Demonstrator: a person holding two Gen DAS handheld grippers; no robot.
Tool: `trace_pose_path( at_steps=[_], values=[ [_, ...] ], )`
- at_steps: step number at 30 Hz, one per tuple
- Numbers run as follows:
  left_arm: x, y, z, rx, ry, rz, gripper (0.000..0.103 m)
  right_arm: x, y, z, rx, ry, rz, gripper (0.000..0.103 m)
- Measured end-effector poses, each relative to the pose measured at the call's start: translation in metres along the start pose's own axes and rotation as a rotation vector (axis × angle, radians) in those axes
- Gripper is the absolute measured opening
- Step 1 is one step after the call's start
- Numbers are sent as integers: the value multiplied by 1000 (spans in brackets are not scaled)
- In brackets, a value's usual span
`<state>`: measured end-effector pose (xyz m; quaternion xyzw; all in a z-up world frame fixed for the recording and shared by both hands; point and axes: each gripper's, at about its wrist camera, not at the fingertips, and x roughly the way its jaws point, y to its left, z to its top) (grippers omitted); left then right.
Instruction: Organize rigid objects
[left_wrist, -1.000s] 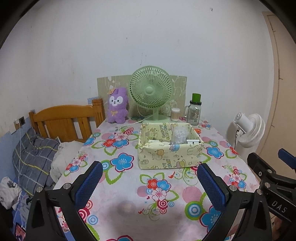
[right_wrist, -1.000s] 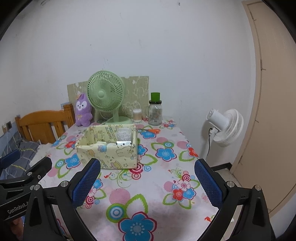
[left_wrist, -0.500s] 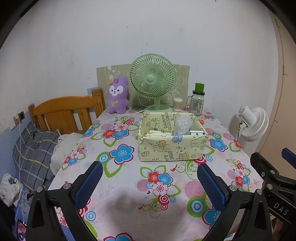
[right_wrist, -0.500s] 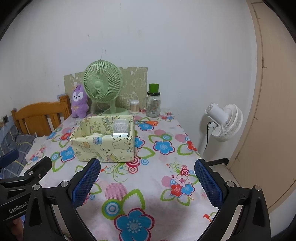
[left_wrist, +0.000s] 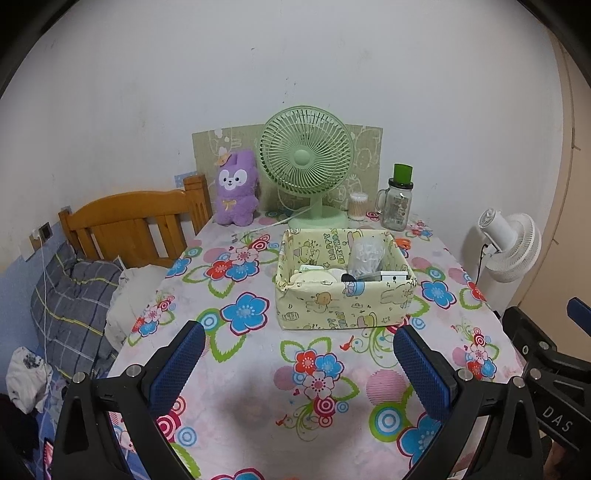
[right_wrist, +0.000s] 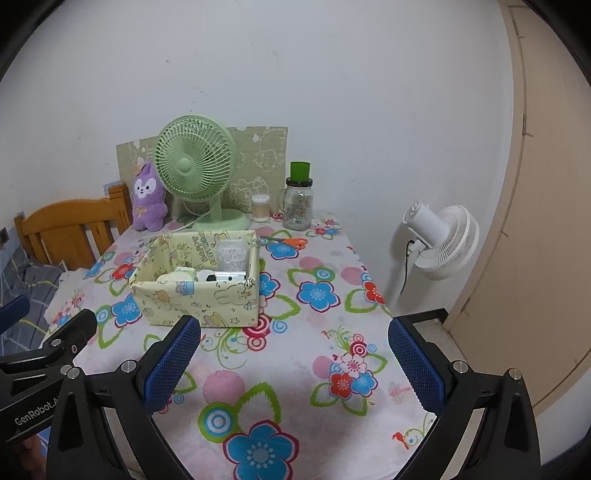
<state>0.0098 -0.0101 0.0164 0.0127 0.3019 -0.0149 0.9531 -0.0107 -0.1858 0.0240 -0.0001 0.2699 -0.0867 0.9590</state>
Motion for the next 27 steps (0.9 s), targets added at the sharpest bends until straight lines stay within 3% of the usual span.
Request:
trace_pose_path(
  at_steps=[27],
  values=[
    [13, -7, 11, 6, 32, -17, 103, 17, -6, 14, 5, 44, -24, 103]
  ],
)
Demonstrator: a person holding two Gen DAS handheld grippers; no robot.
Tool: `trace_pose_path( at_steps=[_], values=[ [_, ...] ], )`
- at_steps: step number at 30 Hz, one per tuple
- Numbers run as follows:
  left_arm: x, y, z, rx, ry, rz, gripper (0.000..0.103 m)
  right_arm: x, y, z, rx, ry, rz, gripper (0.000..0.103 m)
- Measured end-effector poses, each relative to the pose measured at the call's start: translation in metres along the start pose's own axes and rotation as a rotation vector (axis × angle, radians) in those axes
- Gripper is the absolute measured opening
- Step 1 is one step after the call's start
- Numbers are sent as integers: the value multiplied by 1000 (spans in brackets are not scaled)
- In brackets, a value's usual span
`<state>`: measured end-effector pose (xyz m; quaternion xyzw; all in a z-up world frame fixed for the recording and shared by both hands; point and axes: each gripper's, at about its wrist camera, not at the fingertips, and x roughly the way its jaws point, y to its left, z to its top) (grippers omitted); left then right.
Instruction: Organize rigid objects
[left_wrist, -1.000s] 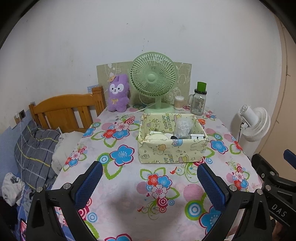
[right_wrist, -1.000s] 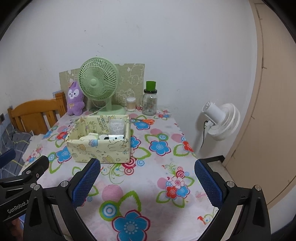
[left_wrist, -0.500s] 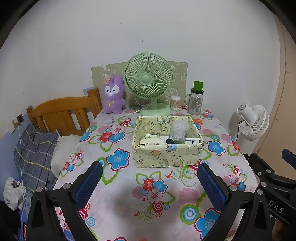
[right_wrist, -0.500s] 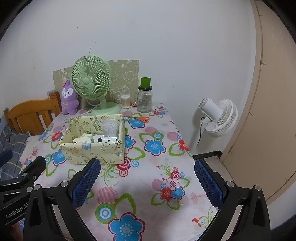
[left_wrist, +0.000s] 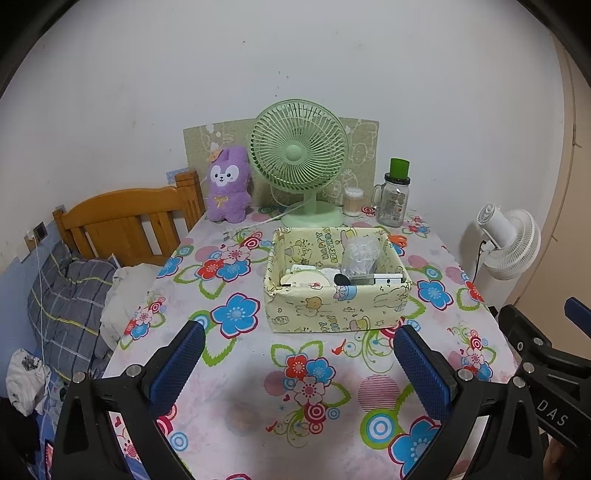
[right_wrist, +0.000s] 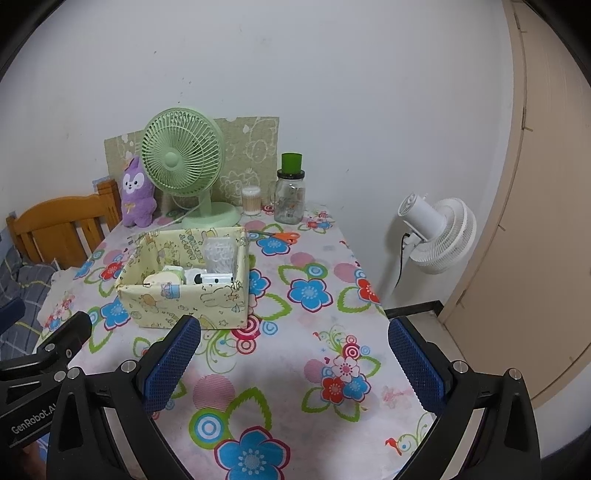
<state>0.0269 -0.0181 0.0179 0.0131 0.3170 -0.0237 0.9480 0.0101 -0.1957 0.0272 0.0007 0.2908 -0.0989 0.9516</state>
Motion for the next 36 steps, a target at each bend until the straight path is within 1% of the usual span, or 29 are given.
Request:
trace_pose_path(
  at_steps=[36],
  values=[
    [5, 2, -2, 0, -6, 3, 103, 4, 5, -1, -6, -2, -7, 103]
  ],
)
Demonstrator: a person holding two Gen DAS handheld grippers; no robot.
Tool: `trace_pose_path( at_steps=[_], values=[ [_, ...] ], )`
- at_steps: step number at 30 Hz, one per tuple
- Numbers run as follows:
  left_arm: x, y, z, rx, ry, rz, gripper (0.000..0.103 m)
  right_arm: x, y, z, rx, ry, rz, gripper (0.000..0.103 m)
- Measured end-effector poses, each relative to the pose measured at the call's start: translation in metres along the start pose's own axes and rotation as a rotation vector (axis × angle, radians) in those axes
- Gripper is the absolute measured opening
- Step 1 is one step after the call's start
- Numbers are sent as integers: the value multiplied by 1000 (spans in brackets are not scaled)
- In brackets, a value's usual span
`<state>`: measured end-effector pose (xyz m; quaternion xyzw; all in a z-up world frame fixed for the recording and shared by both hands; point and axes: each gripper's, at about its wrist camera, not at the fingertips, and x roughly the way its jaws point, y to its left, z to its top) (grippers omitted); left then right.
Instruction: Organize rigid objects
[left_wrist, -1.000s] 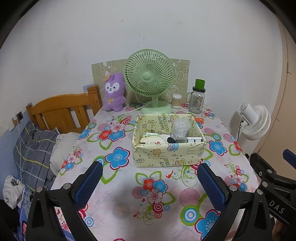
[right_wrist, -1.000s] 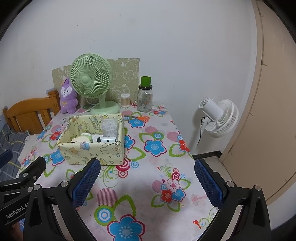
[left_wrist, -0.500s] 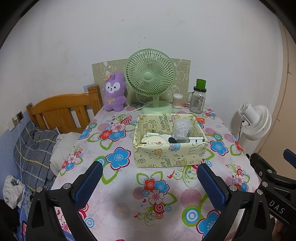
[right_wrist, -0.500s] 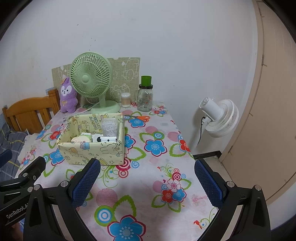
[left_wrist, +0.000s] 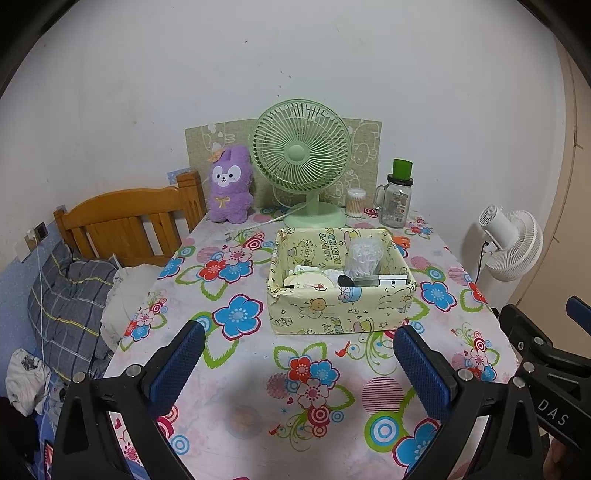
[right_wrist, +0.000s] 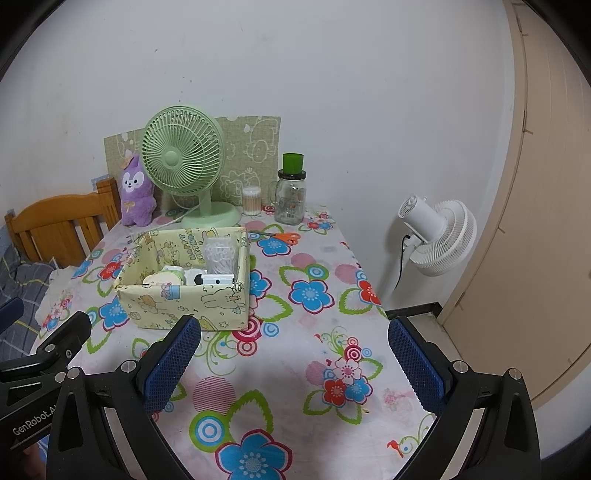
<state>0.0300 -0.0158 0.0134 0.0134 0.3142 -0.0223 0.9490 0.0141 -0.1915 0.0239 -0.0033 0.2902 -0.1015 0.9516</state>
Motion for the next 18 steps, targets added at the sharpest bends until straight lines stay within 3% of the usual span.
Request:
trace_pose_path(
  at_steps=[18],
  values=[
    [0, 2, 1, -1, 0, 1, 103, -1, 1, 0, -3, 0, -2, 103]
  ],
)
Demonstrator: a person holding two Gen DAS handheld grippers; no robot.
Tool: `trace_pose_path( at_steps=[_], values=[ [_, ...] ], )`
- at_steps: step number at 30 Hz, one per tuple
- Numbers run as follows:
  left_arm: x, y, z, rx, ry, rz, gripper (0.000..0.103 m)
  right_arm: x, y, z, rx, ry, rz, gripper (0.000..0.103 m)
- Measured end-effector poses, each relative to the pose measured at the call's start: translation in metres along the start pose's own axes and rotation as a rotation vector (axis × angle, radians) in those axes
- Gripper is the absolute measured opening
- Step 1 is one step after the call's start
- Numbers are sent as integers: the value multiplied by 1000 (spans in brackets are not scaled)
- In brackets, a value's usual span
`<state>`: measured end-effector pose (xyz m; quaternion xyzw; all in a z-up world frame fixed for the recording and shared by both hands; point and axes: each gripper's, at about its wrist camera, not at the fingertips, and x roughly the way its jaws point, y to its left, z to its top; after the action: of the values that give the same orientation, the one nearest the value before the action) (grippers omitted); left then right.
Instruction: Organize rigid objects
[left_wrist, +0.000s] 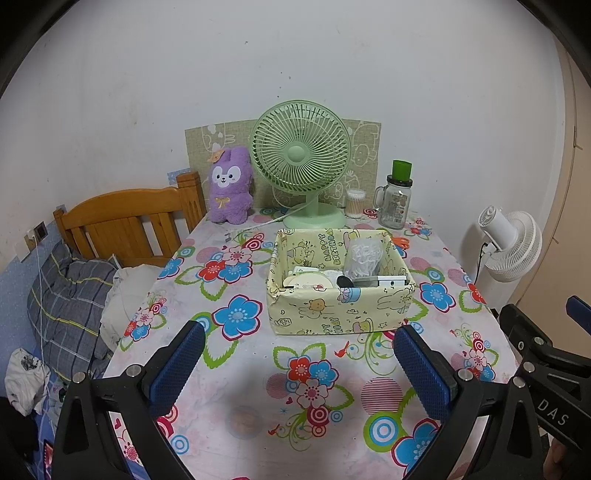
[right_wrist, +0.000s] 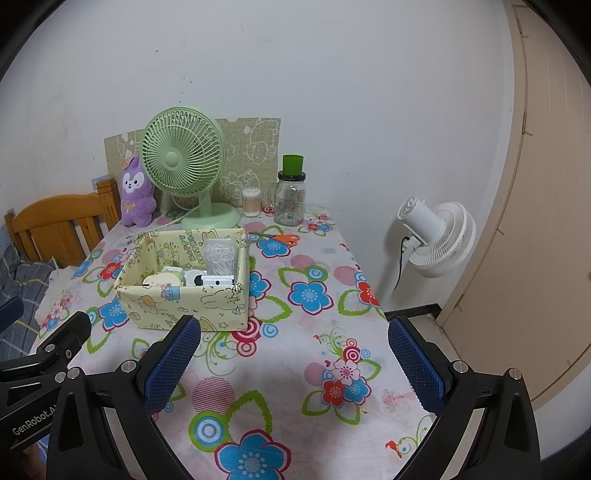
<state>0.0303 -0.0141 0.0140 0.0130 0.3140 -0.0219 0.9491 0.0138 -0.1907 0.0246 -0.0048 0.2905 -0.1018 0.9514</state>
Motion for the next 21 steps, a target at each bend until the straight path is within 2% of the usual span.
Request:
trace_pose_path(
  at_steps=[21],
  values=[
    [-1, -1, 1, 0, 0, 1, 103, -2, 0, 2, 3, 4, 1, 103]
  ],
)
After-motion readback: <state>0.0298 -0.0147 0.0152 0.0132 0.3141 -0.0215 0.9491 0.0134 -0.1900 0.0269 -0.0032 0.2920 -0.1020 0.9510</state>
